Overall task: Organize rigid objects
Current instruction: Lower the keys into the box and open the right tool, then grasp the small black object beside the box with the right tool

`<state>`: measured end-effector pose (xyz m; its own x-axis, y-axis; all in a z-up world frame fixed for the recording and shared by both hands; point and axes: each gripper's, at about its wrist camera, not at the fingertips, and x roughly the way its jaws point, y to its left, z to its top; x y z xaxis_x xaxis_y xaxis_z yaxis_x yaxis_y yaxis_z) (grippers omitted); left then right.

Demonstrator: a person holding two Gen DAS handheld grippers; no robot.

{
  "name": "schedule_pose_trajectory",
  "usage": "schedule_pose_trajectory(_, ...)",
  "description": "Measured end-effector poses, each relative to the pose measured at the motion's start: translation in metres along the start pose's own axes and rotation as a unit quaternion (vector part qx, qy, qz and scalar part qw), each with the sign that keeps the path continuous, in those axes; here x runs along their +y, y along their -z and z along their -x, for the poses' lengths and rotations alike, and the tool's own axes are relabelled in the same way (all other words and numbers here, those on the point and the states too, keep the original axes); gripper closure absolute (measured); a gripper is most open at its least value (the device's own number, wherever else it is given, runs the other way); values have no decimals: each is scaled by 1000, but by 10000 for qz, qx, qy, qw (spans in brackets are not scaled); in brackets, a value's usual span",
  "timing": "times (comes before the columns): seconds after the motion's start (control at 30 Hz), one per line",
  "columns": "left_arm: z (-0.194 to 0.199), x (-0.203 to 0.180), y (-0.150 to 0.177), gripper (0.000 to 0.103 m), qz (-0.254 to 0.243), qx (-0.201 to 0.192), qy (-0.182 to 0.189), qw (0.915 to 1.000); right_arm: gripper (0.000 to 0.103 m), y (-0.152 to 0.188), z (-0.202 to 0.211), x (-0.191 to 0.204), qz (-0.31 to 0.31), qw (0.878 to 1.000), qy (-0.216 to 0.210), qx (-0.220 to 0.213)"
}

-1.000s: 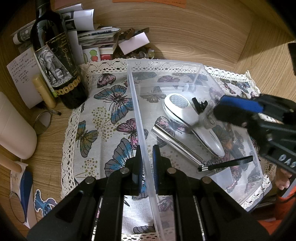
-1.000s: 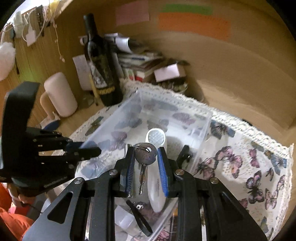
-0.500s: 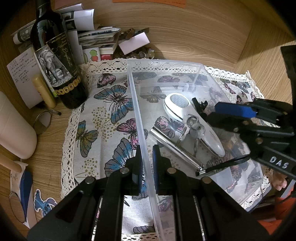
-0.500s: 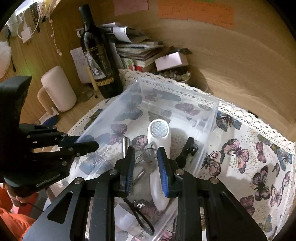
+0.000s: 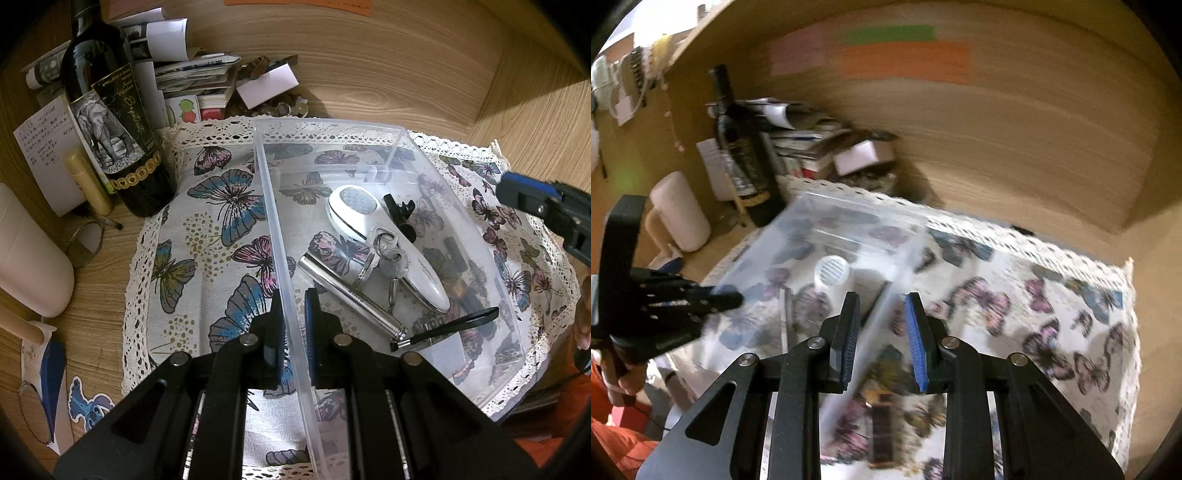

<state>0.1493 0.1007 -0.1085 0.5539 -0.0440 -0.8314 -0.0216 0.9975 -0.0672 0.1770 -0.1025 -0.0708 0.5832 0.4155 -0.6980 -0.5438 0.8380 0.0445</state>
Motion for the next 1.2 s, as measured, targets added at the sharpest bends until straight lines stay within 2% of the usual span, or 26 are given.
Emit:
schedule_pose_trajectory(0.2, 0, 0, 1, 93, 0, 2, 2, 10000, 80, 25, -18, -19, -170, 9987, 205, 444)
schedule_pose_trajectory(0.43, 0, 0, 1, 93, -4, 0, 1, 10000, 80, 48, -52, -30, -261, 9943, 126, 1028)
schedule_pose_trajectory(0.63, 0, 1, 1, 93, 3, 1, 8, 10000, 80, 60, -76, -33, -294, 9908, 53, 1323)
schedule_pose_trajectory(0.73, 0, 1, 1, 93, -13, -3, -8, 10000, 80, 61, -74, -33, -289, 9916, 23, 1262)
schedule_pose_trajectory(0.8, 0, 2, 1, 93, -9, -4, -4, 10000, 89, 61, -74, -35, -305, 9918, 52, 1243)
schedule_pose_trajectory(1.0, 1, 2, 3, 93, 15, -9, 19, 10000, 89, 62, -68, -35, -390, 9931, 41, 1103)
schedule_pose_trajectory(1.2, 0, 2, 3, 93, 18, -5, 24, 10000, 89, 52, -44, -35, -403, 9963, 144, 743)
